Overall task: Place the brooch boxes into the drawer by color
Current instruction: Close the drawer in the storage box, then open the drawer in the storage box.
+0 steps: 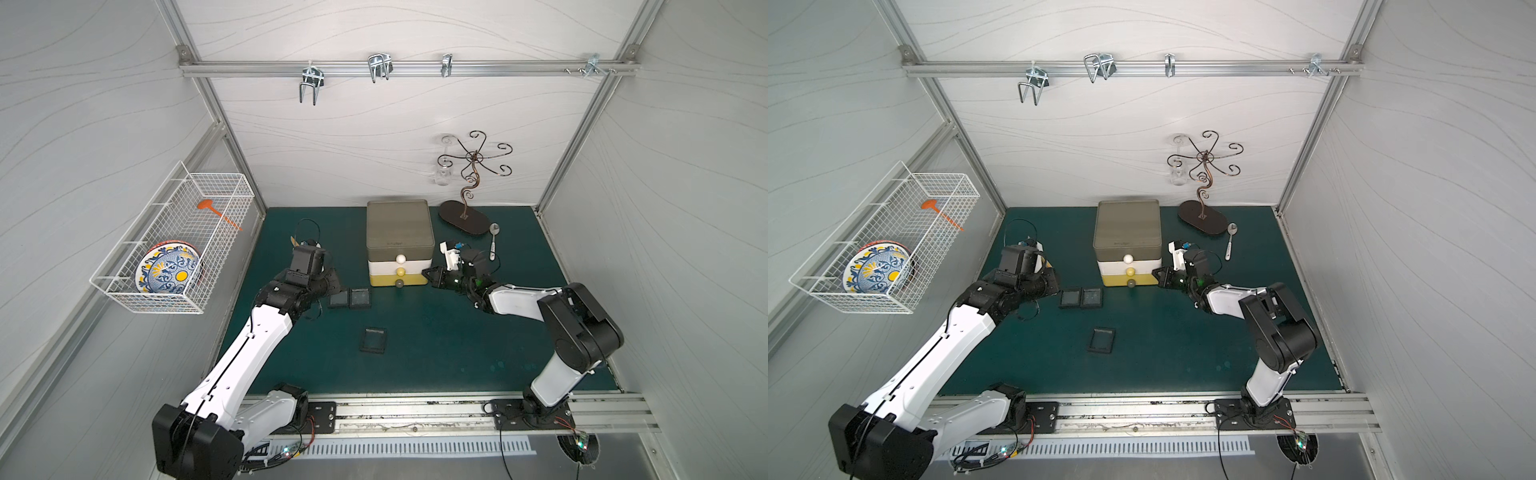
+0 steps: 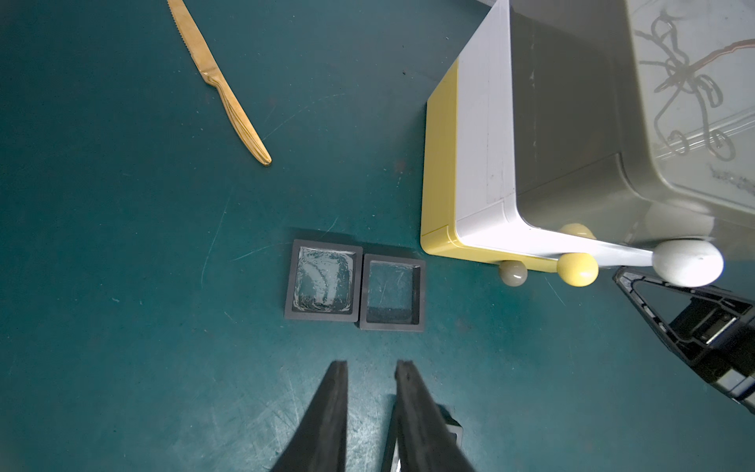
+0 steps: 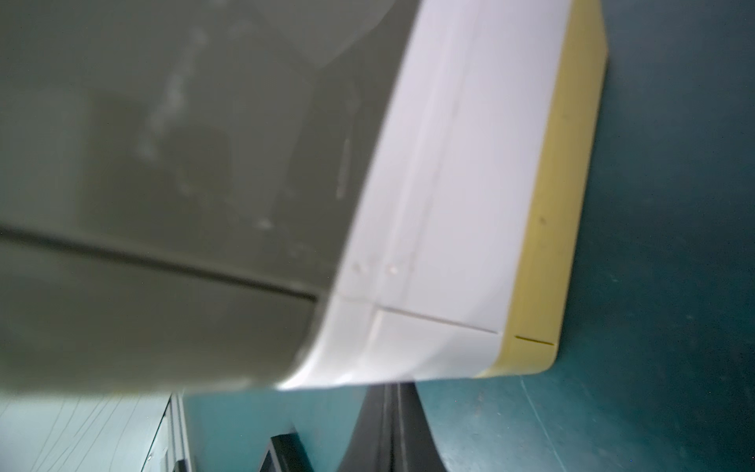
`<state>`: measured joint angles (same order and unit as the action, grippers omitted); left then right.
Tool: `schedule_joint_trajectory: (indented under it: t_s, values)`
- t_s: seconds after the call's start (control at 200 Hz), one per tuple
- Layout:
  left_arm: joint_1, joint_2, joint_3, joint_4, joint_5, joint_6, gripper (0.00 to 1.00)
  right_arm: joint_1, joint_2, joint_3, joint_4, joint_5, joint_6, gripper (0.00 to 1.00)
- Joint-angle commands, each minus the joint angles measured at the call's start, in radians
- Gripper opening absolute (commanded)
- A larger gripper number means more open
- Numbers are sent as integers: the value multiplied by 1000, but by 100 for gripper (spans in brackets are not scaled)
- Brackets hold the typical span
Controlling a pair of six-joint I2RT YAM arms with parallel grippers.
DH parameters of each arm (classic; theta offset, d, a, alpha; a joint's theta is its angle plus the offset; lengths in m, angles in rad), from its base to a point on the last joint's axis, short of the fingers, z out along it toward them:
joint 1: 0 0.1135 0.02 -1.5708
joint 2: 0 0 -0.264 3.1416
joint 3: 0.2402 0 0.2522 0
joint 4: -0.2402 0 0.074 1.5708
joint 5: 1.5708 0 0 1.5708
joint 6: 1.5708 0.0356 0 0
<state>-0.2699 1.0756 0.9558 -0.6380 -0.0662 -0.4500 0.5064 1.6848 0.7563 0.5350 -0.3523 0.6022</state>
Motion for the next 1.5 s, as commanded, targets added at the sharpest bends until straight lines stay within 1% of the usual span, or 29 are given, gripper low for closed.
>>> schedule_joint_trajectory:
  t_s: [0.0,0.045,0.09,0.21,0.3,0.39,0.45,0.495,0.585,0.635,0.715,0.921,1.321,1.496]
  values:
    - [5,-12,-1,27,-1,-10,25,6,-84,-60,59,3,31,23]
    - [5,-10,0,29,-1,-10,25,12,-111,-98,84,-14,59,32]
    - [5,-10,-1,29,0,-12,25,17,-129,-145,126,-31,115,39]
    - [4,-8,-11,36,17,-24,26,27,-106,-265,319,-60,303,47]
    - [5,-7,-27,47,33,-37,26,57,-10,-306,490,-57,434,52]
    - [5,-7,-35,48,44,-44,27,95,116,-307,714,-43,540,54]
    - [5,-10,-35,40,45,-44,27,127,212,-294,851,-5,608,54]
    - [5,-16,-37,34,44,-43,27,153,251,-267,852,32,637,53]
    - [5,-31,-41,22,35,-40,28,221,267,-236,847,127,590,53]
    - [5,-43,-44,14,29,-39,28,236,293,-203,846,134,604,53]
    - [5,-57,-52,6,22,-38,28,245,348,-166,850,147,636,52]
    - [5,-82,-66,-6,23,-38,28,248,425,-121,850,196,644,53]
    - [5,-82,-72,-6,50,-35,28,250,474,-80,850,299,650,53]
    - [5,-86,-76,-6,54,-35,28,257,478,-86,850,400,694,52]
